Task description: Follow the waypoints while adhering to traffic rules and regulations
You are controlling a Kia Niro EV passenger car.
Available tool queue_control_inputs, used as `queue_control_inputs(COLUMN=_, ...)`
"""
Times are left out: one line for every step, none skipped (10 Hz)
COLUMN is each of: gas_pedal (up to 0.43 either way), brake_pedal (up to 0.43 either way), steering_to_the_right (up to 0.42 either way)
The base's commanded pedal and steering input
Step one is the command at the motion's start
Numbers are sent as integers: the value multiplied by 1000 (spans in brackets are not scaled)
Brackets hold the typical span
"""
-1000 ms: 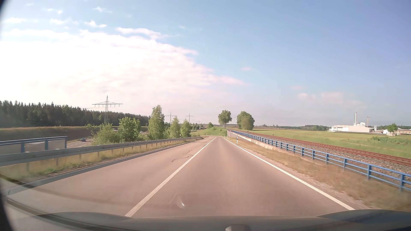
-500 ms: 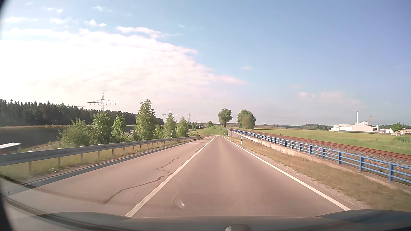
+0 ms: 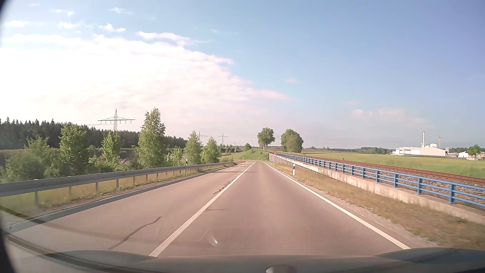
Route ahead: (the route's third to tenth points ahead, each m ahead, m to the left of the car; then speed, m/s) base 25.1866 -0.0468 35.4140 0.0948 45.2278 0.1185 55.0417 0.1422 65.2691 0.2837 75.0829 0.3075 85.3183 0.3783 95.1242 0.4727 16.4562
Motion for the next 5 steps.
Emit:
queue_control_inputs(gas_pedal=339, brake_pedal=0, steering_to_the_right=1)
queue_control_inputs(gas_pedal=339, brake_pedal=0, steering_to_the_right=1)
queue_control_inputs(gas_pedal=339, brake_pedal=0, steering_to_the_right=1)
queue_control_inputs(gas_pedal=339, brake_pedal=0, steering_to_the_right=1)
queue_control_inputs(gas_pedal=339, brake_pedal=0, steering_to_the_right=1)
